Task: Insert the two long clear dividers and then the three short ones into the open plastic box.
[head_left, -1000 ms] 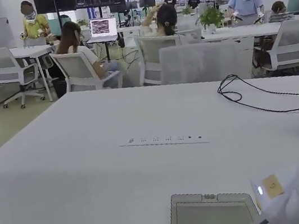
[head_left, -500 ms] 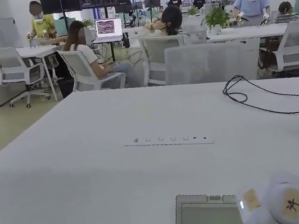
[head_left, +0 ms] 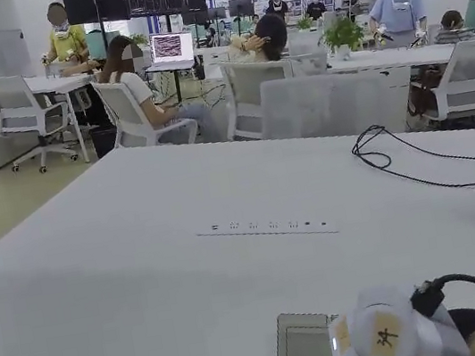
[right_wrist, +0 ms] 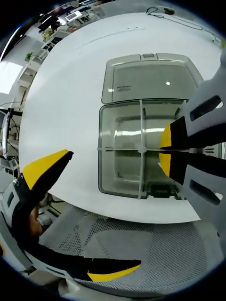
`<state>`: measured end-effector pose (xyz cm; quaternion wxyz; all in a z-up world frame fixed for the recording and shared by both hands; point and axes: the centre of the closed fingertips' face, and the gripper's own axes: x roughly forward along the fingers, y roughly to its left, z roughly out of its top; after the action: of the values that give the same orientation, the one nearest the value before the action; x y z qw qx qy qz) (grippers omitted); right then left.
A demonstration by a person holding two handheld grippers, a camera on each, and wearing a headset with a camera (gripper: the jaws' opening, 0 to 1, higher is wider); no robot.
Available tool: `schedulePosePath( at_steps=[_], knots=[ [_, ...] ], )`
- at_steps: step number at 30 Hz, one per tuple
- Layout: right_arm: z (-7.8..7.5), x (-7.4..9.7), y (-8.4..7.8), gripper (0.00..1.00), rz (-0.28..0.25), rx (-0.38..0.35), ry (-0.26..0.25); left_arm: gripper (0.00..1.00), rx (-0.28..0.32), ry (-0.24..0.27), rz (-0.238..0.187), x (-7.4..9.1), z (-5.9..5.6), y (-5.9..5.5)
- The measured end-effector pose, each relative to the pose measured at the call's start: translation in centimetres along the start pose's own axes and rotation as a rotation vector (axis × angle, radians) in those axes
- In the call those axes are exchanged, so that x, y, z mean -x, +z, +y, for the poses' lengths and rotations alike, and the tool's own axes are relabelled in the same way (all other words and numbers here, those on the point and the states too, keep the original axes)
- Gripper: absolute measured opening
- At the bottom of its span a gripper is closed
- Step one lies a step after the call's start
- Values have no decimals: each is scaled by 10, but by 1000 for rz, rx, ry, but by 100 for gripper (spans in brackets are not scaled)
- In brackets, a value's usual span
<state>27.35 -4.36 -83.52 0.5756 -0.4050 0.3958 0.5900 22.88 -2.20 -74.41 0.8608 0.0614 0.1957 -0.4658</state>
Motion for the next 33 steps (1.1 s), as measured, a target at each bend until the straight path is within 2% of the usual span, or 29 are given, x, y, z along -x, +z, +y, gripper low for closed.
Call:
schedulePosePath(
  at_steps=[7, 15, 20, 27, 33],
  knots=[
    [0, 1, -2, 2, -9, 10, 0, 73, -3, 1, -1, 0, 0, -1],
    [1, 3, -1, 3, -67, 27, 17, 77, -4, 15, -17, 4, 4, 4],
    [4, 4, -1, 10, -81, 31, 26, 78, -4, 24, -16, 5, 5, 5],
    [7, 15, 0, 16, -135, 14, 15, 82, 1, 33, -18, 7, 5, 5],
    [7, 31, 7, 20, -235, -56, 14, 85, 2, 38, -14, 7, 3, 4]
  ],
)
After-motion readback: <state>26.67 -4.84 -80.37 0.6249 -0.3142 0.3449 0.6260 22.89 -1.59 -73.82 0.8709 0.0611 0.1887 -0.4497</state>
